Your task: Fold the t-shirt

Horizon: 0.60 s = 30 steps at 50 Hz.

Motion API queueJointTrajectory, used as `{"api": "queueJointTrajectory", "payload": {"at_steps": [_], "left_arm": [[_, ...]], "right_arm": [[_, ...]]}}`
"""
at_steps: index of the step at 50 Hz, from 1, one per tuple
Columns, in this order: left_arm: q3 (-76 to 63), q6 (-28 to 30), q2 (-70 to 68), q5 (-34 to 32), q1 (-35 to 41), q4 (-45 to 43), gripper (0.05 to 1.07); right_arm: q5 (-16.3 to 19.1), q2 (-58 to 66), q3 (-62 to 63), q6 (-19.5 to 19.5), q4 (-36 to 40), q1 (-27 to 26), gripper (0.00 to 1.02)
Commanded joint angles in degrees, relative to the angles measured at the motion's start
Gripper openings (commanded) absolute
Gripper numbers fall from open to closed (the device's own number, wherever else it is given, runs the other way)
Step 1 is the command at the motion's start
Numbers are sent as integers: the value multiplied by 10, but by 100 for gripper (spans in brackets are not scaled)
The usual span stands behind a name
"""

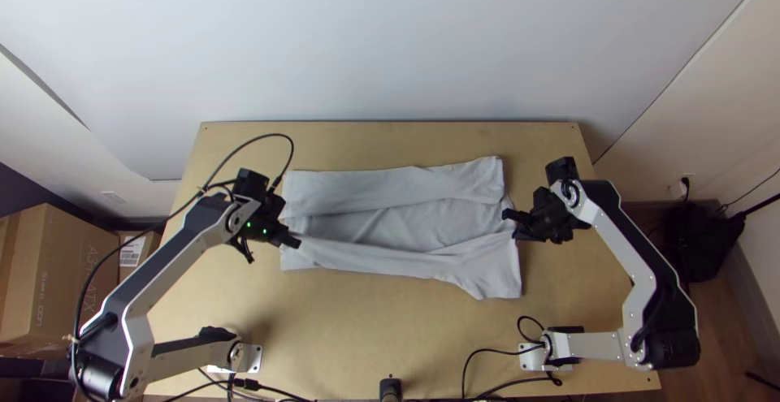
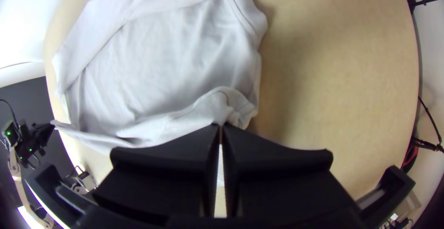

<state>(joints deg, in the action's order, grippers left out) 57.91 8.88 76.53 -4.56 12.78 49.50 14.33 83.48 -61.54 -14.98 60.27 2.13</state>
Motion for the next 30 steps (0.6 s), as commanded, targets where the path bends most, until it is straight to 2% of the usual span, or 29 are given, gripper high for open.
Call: {"api": "queueJointTrajectory", "payload": {"at_steps": [1,12,30], "left_arm": [[44,19,43,-17,-34,-12,8],[120,39,121,-19,-78,-26,8],[267,39,255,-20,-98,-34,8]], "right_arm": [[-7,40,-49,-13,-6,-4,2],[-24,114,-155,-17,-6,-4,2],[-26,271,-360,-31,-9,1,2]]}}
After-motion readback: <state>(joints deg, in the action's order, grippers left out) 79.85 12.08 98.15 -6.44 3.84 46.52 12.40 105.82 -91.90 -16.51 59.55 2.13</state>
